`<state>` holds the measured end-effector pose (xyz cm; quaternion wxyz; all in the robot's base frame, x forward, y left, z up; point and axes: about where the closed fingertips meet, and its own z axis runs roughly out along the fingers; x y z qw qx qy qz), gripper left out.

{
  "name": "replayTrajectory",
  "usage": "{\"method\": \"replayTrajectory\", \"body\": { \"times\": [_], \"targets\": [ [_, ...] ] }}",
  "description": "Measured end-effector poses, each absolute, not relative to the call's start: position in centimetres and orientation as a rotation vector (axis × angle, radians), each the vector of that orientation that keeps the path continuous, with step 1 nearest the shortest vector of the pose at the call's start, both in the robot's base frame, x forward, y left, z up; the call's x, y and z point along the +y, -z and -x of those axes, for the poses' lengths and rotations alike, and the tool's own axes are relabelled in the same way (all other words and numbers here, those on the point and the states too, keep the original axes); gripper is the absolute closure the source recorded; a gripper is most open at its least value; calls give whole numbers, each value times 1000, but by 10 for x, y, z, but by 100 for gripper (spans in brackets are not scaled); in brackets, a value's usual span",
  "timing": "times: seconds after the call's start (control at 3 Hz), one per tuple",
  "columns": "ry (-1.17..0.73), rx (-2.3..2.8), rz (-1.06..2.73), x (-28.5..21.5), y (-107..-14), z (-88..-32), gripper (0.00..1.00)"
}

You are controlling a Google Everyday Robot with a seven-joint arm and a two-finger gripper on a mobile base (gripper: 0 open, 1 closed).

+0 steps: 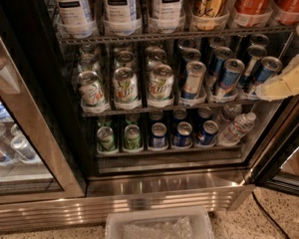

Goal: Pick coke can from top shelf of fridge

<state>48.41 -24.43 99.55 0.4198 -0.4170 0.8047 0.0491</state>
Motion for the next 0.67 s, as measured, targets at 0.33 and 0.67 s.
{"method": "replayTrajectory", "body": {
  "times": [0.33,0.67],
  "targets": [
    [-145,1929,966,-248,-1004,-492,0],
    [-175,1894,926,-243,-1017,-493,0]
  ]
}}
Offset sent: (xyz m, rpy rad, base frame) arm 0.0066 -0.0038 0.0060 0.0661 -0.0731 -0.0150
